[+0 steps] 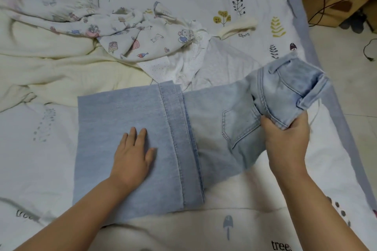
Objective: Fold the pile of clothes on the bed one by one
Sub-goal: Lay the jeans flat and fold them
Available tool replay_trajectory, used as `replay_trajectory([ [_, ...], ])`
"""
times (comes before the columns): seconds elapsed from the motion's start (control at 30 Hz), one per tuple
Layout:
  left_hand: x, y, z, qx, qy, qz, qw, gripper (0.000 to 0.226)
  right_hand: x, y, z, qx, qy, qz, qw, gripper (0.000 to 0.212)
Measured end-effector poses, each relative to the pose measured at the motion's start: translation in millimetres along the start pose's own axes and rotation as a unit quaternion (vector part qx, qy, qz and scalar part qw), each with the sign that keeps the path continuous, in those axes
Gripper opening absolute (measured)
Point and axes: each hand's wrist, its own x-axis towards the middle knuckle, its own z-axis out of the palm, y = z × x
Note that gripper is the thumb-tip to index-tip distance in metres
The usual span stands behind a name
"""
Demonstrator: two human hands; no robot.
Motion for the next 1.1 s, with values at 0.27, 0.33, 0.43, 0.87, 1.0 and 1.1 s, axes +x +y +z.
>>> replay_trajectory([
  [0.27, 9.4, -20.0, -52.1, -0.367, 0.072, -0.08, 0.924, 0.028, -115.7, -24.6, 75.4, -0.171, -0.161, -0.246, 0.94, 0.036],
  [0.33, 11.2, -33.4, -65.8, -0.488, 0.074, -0.144, 0.858, 0.031, -138.4, -15.5, 95.3, -0.215, -0.229, -0.283, 0.906, 0.038],
  [0.43, 10.9, -52.7, -78.8, -0.688, -0.042, -0.233, 0.686, 0.07, -165.0, 5.1, 115.3, -0.369, -0.407, -0.28, 0.787, 0.045],
  [0.87, 30.0, -91.6, -72.7, -0.342, 0.162, -0.171, 0.91, 0.028, -144.7, 41.6, 84.3, -0.596, -0.32, -0.23, 0.7, 0.052],
  [1.0, 29.4, -82.6, -66.7, -0.137, 0.137, -0.21, 0.958, 0.072, -147.3, 42.5, 74.9, -0.56, -0.39, -0.222, 0.696, 0.078],
  [1.1, 33.5, -55.8, -71.1, -0.017, 0.227, -0.067, 0.971, 0.071, -130.9, 40.5, 64.7, -0.43, -0.364, -0.189, 0.804, 0.053],
])
